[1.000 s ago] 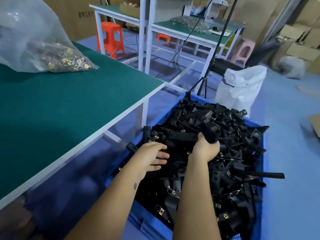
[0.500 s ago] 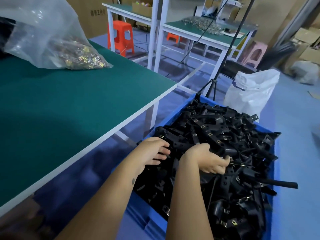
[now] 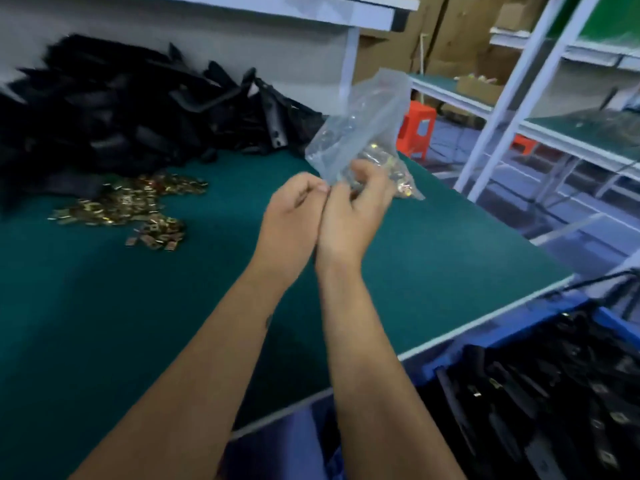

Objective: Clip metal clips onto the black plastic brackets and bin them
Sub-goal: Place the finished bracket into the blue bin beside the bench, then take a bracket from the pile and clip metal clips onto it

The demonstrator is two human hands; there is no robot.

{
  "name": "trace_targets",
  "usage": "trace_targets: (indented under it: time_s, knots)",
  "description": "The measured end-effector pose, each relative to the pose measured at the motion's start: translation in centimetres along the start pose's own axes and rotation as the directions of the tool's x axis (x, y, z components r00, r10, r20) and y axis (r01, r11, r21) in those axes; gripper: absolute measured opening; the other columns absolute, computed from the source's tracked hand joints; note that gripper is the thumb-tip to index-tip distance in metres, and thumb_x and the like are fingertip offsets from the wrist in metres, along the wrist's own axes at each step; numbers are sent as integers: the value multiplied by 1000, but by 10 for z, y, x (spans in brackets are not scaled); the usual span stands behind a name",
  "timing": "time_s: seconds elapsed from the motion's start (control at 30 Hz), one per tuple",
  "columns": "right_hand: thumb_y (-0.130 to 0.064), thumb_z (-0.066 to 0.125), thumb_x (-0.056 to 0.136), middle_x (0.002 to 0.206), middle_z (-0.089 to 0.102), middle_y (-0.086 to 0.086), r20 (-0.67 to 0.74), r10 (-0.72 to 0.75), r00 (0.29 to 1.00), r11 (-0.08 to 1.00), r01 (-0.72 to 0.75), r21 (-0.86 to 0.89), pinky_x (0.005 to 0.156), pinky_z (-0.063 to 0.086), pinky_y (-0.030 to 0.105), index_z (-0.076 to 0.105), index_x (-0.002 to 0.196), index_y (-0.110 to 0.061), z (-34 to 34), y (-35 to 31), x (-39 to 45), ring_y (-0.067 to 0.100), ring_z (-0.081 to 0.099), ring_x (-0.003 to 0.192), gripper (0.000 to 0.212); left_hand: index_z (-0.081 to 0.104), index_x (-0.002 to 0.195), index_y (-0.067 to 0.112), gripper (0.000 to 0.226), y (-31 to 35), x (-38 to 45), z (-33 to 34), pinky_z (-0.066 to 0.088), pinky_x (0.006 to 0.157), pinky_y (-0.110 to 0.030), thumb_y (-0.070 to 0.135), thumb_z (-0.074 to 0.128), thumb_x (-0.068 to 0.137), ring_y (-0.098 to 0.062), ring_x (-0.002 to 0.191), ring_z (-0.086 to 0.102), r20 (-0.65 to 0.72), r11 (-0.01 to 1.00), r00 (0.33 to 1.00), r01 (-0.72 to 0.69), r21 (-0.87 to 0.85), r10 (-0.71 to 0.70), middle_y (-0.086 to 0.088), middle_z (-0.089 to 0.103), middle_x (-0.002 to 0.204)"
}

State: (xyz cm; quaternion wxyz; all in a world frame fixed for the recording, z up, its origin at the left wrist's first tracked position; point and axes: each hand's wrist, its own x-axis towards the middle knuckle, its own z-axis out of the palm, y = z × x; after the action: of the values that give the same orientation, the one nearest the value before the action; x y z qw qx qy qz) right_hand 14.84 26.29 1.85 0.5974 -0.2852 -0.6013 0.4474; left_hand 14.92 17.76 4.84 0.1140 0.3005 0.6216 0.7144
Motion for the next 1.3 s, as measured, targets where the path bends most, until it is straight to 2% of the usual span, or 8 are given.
trace_targets:
  time_s: [0.17, 0.4, 0.77, 0.9, 1.0, 1.1, 1.2, 1.3]
  knots:
    - [-17, 53, 93, 118, 49, 3, 507, 99, 856, 988, -23, -155, 87, 41, 29, 55, 124, -18, 91, -1, -62, 19, 48, 104, 31, 59, 78, 11, 22, -31, 28, -103, 40, 62, -16, 8, 49, 97, 0, 63, 50, -355, 985, 935, 64, 159, -3, 2, 55, 72]
    - [-23, 50, 96, 122, 44, -7, 684, 199, 702, 961, -3, -277, 83, 48, 36, 50, 127, -25, 128, 11, -84, 15, 53, 99, 31, 59, 79, 17, 21, -56, 44, -193, 38, 60, -26, 12, 44, 93, -9, 63, 46, -704, 975, 706, 200, 95, -76, 6, 54, 72]
    - [-26, 48, 97, 126, 36, -3, 764, 273, 584, 916, 83, -392, 104, 41, 43, 40, 145, -42, 186, 34, -28, 22, 41, 123, 51, 64, 80, 23, 21, -76, 56, -209, 40, 64, -32, 23, 46, 92, -15, 67, 50, -683, 936, 704, 342, 87, -194, 3, 58, 73]
    - [-25, 49, 96, 118, 48, -6, 748, 109, 655, 957, 134, -257, 69, 46, 26, 61, 121, -32, 211, 14, -41, 8, 54, 94, 28, 58, 78, 27, 22, -69, 58, -211, 41, 63, -30, 19, 44, 94, -11, 66, 47, -768, 962, 600, 261, -76, -223, 7, 54, 76]
    - [-42, 56, 90, 83, 62, -6, 882, 148, 446, 943, 204, -262, 62, 45, 30, 67, 91, -14, 232, -8, -69, 12, 58, 70, 31, 52, 82, 28, 22, -66, 58, -217, 39, 69, -30, 17, 40, 97, -13, 73, 46, -831, 968, 497, 166, -191, -249, 5, 51, 84]
    - [-43, 66, 82, 67, 57, 1, 930, 225, 291, 833, 437, -338, 55, 38, 31, 59, 75, -9, 243, -18, -92, 20, 57, 64, 35, 49, 84, 28, 21, -66, 57, -219, 39, 70, -30, 17, 38, 99, -14, 78, 47, -826, 966, 500, 149, -212, -259, 5, 52, 90]
    - [-24, 66, 82, 69, 58, 3, 914, 177, 366, 832, 440, -338, 55, 40, 31, 54, 71, -11, 242, -19, -99, 24, 58, 67, 21, 48, 84, 26, 20, -65, 57, -218, 40, 68, -29, 17, 40, 99, -12, 75, 48, -792, 963, 548, 171, -207, -268, 5, 52, 88]
    - [-23, 61, 88, 69, 57, 10, 886, 135, 443, 932, 247, -265, 56, 35, 31, 50, 70, -9, 231, -26, -97, 21, 53, 63, 26, 54, 87, 25, 17, -65, 57, -219, 45, 76, -34, 19, 42, 98, -15, 80, 54, -765, 955, 572, 187, -229, -295, 3, 57, 91]
